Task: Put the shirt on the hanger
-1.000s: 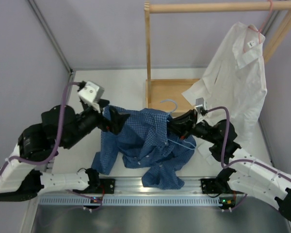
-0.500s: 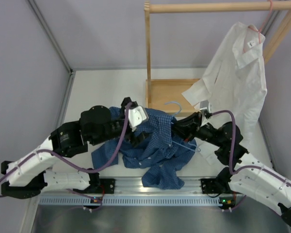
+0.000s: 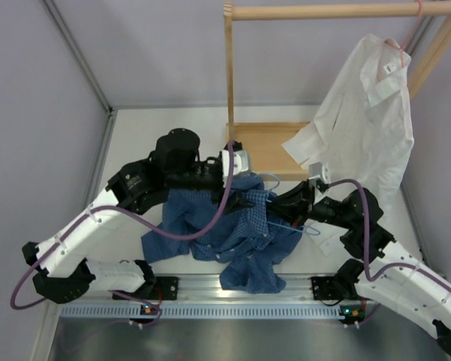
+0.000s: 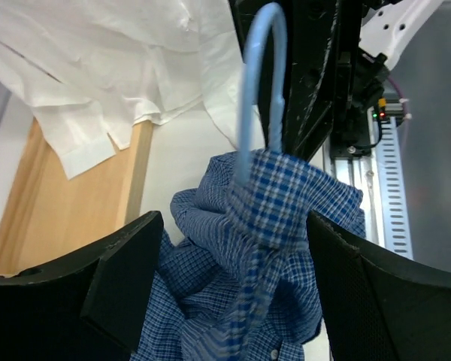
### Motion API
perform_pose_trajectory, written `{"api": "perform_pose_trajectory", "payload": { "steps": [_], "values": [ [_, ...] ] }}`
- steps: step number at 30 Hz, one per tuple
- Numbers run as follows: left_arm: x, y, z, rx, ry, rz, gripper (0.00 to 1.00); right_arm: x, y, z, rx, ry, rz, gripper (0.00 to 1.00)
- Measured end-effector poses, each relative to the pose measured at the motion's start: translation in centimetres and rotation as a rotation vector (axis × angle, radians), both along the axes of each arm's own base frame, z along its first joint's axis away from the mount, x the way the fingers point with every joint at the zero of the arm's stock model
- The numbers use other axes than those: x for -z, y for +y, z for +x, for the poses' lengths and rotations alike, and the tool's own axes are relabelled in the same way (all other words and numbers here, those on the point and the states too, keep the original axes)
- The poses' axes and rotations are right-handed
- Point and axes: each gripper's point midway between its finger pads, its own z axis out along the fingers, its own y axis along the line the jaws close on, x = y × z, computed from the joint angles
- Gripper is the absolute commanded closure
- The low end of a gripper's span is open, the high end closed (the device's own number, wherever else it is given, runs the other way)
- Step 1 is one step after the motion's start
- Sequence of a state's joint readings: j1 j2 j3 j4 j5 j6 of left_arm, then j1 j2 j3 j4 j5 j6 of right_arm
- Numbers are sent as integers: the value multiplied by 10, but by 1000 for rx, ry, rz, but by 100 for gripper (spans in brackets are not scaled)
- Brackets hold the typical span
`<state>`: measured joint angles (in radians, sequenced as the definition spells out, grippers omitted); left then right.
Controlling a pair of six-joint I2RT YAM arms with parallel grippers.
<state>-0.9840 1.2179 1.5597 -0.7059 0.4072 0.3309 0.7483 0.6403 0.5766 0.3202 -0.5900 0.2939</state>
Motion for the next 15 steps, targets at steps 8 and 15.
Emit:
{"api": "perform_pose_trajectory", "payload": {
  "steps": [8, 15],
  "values": [
    [-8, 8, -23, 192, 129, -64, 28, -3, 0, -11, -53, -36, -37, 100],
    [-3, 2, -41, 305, 222, -67, 48, -10, -1, -15, -74, -64, -50, 100]
  ]
}}
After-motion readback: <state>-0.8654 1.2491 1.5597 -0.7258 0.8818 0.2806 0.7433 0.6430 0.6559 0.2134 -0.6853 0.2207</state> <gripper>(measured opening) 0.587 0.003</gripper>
